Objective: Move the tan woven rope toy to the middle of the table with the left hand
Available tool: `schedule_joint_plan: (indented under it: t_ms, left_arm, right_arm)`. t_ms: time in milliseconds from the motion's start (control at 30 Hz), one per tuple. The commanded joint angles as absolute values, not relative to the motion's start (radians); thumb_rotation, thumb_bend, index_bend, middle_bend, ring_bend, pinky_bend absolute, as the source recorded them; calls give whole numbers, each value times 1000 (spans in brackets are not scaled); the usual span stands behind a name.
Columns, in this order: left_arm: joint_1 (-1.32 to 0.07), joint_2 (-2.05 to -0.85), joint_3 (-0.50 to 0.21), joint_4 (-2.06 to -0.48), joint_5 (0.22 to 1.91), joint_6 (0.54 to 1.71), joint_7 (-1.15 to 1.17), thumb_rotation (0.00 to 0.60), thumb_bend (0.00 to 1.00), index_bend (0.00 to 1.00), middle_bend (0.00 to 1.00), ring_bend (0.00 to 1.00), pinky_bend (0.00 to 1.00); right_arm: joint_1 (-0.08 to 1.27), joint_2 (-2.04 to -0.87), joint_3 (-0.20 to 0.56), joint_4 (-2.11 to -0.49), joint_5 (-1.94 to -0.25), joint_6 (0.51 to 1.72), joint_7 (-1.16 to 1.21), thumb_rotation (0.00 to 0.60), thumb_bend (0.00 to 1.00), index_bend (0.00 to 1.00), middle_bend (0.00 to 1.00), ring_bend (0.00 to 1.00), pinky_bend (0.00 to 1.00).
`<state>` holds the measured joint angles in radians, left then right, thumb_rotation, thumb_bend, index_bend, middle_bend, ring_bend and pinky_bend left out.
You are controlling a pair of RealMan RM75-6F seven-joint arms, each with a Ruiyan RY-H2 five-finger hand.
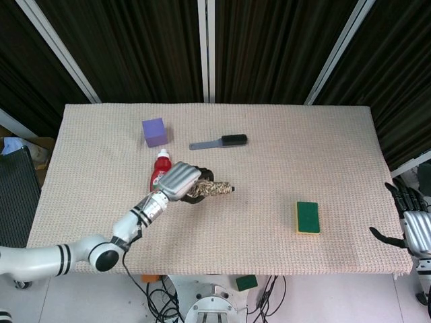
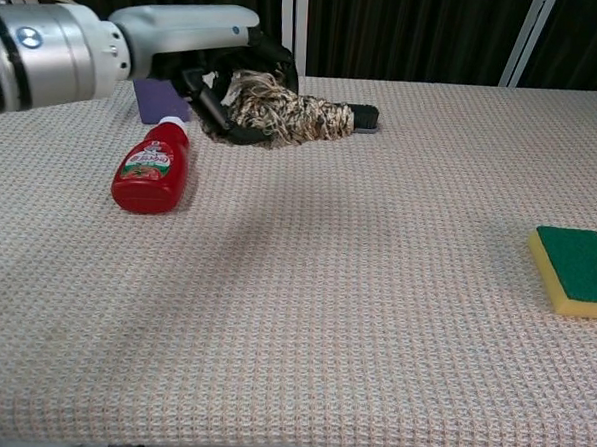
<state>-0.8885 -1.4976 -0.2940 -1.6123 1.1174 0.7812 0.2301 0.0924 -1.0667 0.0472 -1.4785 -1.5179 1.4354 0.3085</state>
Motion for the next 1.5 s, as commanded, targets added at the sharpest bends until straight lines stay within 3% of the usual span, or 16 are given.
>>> schedule_joint_plan:
  t_ms: [33, 367, 433, 467, 533, 567, 667, 867, 967, 1067, 1200, 1367, 1500]
  left_arm:
    - [-1072, -1717, -360, -1334, 901, 715, 324, 600, 404, 590, 621, 561, 687]
    - [-1189, -1901, -360, -1059, 770, 705, 378, 600, 396, 562, 595, 547, 674]
    - [-1189, -1909, -360, -1046, 777, 698, 358, 600, 346, 438, 507, 490, 632]
    - [-1187, -1910, -361, -1047, 783, 689, 342, 600, 258, 269, 402, 414, 573]
    - [-1178, -1911, -361, -1043, 804, 684, 305, 600, 113, 62, 228, 274, 456]
    - [-1176, -1914, -360, -1037, 812, 693, 299, 600, 58, 8, 135, 190, 377]
    - [-1166, -1915, -358, -1027, 844, 733, 286, 599, 15, 0, 27, 75, 251]
    - [-1115, -1821, -342, -1136, 876, 787, 295, 576, 14, 0, 11, 49, 217]
    - [-1054, -1707, -328, -1283, 902, 860, 314, 582, 16, 0, 11, 42, 211]
    - [-916, -1520, -295, -1546, 1010, 1028, 288, 594, 26, 0, 14, 42, 205]
    - [-698, -1292, -178, -1780, 1205, 1269, 246, 598, 28, 7, 38, 42, 204]
    - [-422, -1155, 7, -1789, 1387, 1547, 154, 584, 27, 47, 49, 42, 201]
    - [-260, -1171, 108, -1674, 1444, 1674, 115, 465, 15, 54, 48, 42, 192]
  right_arm:
    - [91, -1065, 49, -1470, -1514, 1435, 318, 600, 187, 0, 0, 0, 37]
    - [91, -1077, 50, -1426, -1503, 1423, 357, 600, 186, 0, 0, 0, 37]
    - [91, -1080, 50, -1420, -1501, 1422, 360, 600, 186, 0, 0, 0, 37]
    - [91, -1081, 50, -1418, -1499, 1420, 361, 600, 186, 0, 0, 0, 37]
    - [93, -1084, 51, -1415, -1495, 1413, 364, 600, 186, 0, 0, 0, 37]
    - [94, -1085, 51, -1416, -1495, 1413, 363, 600, 186, 0, 0, 0, 37]
    - [92, -1085, 52, -1421, -1502, 1423, 358, 600, 186, 0, 0, 0, 37]
    - [90, -1080, 55, -1426, -1500, 1429, 353, 600, 186, 0, 0, 0, 37]
    - [89, -1077, 55, -1432, -1508, 1437, 351, 600, 186, 0, 0, 0, 37]
    - [88, -1074, 54, -1435, -1516, 1446, 344, 600, 186, 0, 0, 0, 37]
    - [91, -1078, 54, -1434, -1520, 1446, 336, 600, 186, 0, 0, 0, 28]
    - [86, -1095, 49, -1421, -1525, 1455, 321, 600, 185, 0, 0, 0, 1]
    - [71, -1106, 37, -1410, -1520, 1459, 280, 600, 178, 0, 0, 0, 0]
